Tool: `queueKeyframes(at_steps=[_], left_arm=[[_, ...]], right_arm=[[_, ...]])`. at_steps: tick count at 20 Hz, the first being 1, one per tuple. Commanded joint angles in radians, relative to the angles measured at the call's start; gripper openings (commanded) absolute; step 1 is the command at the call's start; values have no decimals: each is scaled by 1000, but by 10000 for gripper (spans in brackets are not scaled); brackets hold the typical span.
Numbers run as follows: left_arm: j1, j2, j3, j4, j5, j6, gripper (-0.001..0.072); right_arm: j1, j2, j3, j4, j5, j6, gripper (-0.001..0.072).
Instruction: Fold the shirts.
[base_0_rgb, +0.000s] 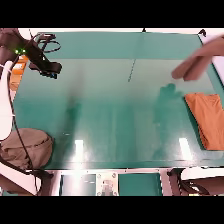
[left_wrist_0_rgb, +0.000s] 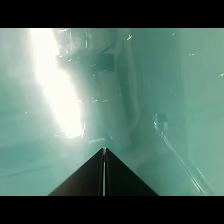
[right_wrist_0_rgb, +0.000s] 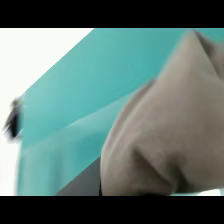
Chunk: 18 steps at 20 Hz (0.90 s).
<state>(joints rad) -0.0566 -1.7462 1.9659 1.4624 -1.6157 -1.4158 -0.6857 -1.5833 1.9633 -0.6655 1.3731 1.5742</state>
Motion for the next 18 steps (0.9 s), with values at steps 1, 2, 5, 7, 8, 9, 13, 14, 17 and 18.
queueKeyframes(at_steps=[1,2,5,7,8,9,13,14,17,18], left_arm=[[0,1,1,-8,3,-10,24],[0,1,1,-8,3,-25,24],[0,1,1,-9,2,-36,24],[0,0,1,-9,1,-46,24],[0,1,1,-9,1,-46,24],[0,1,1,-12,2,-46,24],[0,0,1,-12,1,-51,24],[0,0,1,-12,0,-51,25],[0,1,1,-13,0,-51,24],[0,0,1,-13,0,-51,24]], right_arm=[[-181,-19,10,-59,9,-14,19],[-205,-30,10,-62,11,-18,19],[-233,-48,9,-164,16,-36,19],[-237,-48,9,-249,24,-42,18],[-240,-48,7,-261,24,-42,18],[-244,-49,7,-240,21,-42,18],[-243,-74,8,-87,-43,-42,17],[-243,-90,8,-62,-45,-41,17],[-243,-117,6,-58,-28,-52,18],[-243,-117,6,-60,-19,-61,17]])
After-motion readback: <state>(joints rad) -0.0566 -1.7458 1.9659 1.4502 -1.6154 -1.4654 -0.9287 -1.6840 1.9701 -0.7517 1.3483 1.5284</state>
